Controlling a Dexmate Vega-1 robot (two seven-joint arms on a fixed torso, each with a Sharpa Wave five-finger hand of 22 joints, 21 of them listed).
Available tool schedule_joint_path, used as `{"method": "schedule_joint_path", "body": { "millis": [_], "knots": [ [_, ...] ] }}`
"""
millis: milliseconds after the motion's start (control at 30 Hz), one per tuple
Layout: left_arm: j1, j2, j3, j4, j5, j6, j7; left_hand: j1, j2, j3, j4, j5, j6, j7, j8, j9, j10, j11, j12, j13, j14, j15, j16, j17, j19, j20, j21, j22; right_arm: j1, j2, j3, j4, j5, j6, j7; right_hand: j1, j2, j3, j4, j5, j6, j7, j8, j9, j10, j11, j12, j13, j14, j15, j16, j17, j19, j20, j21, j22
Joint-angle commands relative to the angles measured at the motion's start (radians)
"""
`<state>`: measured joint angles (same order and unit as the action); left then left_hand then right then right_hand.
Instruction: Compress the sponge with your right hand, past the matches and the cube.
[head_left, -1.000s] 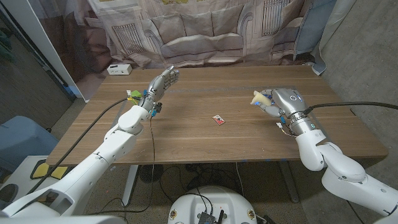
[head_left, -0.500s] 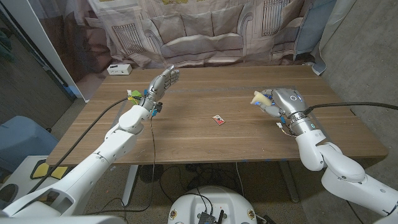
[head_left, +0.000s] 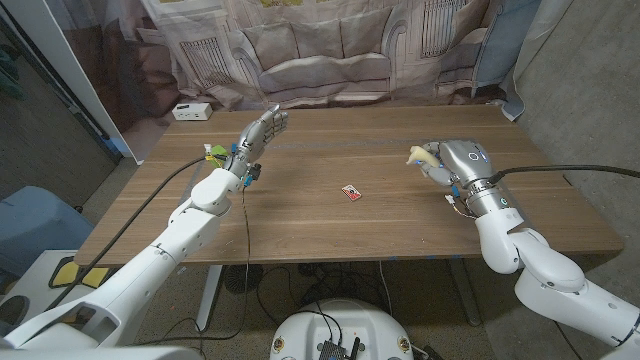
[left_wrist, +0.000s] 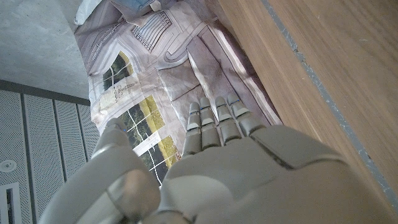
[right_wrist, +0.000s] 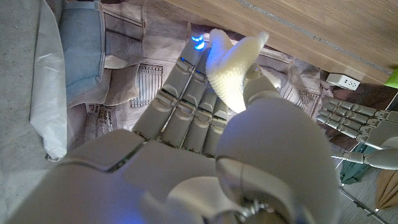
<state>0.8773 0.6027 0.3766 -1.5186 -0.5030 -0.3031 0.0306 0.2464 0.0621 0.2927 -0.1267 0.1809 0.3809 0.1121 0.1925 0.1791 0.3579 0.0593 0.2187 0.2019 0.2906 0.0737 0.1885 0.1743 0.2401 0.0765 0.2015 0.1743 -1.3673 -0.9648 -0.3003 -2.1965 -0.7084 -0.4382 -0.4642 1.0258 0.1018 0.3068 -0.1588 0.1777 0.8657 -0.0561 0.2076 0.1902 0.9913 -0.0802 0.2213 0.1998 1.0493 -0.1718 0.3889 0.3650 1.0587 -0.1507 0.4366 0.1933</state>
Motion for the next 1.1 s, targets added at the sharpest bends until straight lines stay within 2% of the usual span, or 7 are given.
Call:
{"method": "schedule_joint_path", "body": {
  "millis": [33,167,333,700,900,1000,1100],
  "knots": [
    [-0.002,0.001,-0.002,0.001,0.0,0.002,0.0,0.006,-0.001,0.009,-0.001,-0.001,0.011,-0.001,0.0,0.002,0.009,0.006,0.0,0.003,0.01,0.002,0.002,0.005,0.005,0.002,-0.001,0.005,0.014,0.02,-0.02,-0.003,-0.029,-0.048,0.002,0.038,0.017,0.015,-0.008,0.005,0.033,-0.013,0.012,0.004,0.023,-0.024,0.009,0.0,0.031,-0.053,0.009,0.001,0.02,-0.01,0.017,0.005],
    [0.0,0.002,-0.005,0.002,-0.003,0.001,-0.001,0.006,-0.001,0.009,-0.001,-0.001,0.011,0.0,-0.001,0.002,0.009,0.007,0.0,0.003,0.01,0.003,0.002,0.005,0.005,0.003,-0.001,0.005,0.016,0.021,-0.021,-0.002,-0.027,-0.046,-0.003,0.058,0.024,0.021,-0.011,0.005,0.052,-0.02,0.016,0.004,0.044,-0.035,0.015,0.0,0.059,-0.057,0.014,0.001,0.033,-0.022,0.028,0.007],
    [0.002,0.006,-0.008,-0.001,-0.003,0.0,0.001,0.006,-0.001,0.009,-0.001,-0.001,0.012,0.0,0.0,0.002,0.011,0.008,0.0,0.003,0.011,0.003,0.002,0.005,0.006,0.002,-0.001,0.005,0.017,0.02,-0.02,0.001,-0.02,-0.034,-0.011,0.111,0.05,0.049,-0.016,0.012,0.093,-0.029,0.025,0.007,0.063,-0.035,0.017,0.001,0.099,-0.059,0.02,0.011,0.037,-0.026,0.048,0.012],
    [0.001,0.011,-0.011,-0.004,-0.004,-0.001,-0.005,0.006,-0.001,0.009,-0.001,-0.001,0.016,0.004,0.0,0.002,0.014,0.01,0.001,0.003,0.016,0.003,0.003,0.005,0.01,0.005,0.0,0.005,0.012,0.024,-0.004,-0.016,0.022,-0.037,0.014,0.128,0.044,0.052,-0.006,0.002,0.18,-0.029,0.045,0.007,0.13,-0.025,0.037,0.003,0.149,-0.06,0.026,0.025,0.057,-0.031,0.084,0.017],
    [0.004,0.015,-0.014,-0.008,-0.005,0.0,-0.004,0.006,-0.001,0.009,-0.001,-0.001,0.018,0.003,0.0,0.002,0.014,0.009,0.0,0.003,0.017,0.003,0.003,0.005,0.011,0.005,0.0,0.005,0.016,0.017,-0.014,-0.021,0.001,-0.052,0.019,0.128,0.041,0.052,-0.002,-0.001,0.18,-0.034,0.041,0.006,0.124,-0.033,0.032,0.004,0.142,-0.054,0.013,0.02,0.049,-0.027,0.088,0.018],
    [0.004,0.016,-0.015,-0.008,-0.006,-0.001,-0.005,0.006,-0.001,0.009,-0.001,-0.001,0.018,0.002,0.0,0.002,0.015,0.005,0.001,0.003,0.017,0.002,0.003,0.005,0.011,0.005,0.0,0.005,0.024,0.001,-0.028,-0.021,-0.028,-0.062,0.032,0.122,0.036,0.051,0.002,0.0,0.168,-0.039,0.032,0.007,0.119,-0.032,0.028,0.004,0.118,-0.051,-0.006,0.015,0.027,-0.018,0.086,0.018],
    [0.005,0.016,-0.016,-0.007,-0.007,-0.003,-0.007,0.006,-0.001,0.009,-0.001,-0.001,0.018,0.002,0.0,0.002,0.014,0.007,0.0,0.003,0.018,0.003,0.003,0.005,0.011,0.005,0.0,0.005,0.029,-0.006,-0.036,-0.025,-0.039,-0.073,0.053,0.103,0.031,0.045,0.014,0.001,0.164,-0.037,0.025,0.008,0.118,-0.034,0.022,0.004,0.057,-0.041,-0.049,-0.001,-0.015,-0.01,0.081,0.016]
  ]
}}
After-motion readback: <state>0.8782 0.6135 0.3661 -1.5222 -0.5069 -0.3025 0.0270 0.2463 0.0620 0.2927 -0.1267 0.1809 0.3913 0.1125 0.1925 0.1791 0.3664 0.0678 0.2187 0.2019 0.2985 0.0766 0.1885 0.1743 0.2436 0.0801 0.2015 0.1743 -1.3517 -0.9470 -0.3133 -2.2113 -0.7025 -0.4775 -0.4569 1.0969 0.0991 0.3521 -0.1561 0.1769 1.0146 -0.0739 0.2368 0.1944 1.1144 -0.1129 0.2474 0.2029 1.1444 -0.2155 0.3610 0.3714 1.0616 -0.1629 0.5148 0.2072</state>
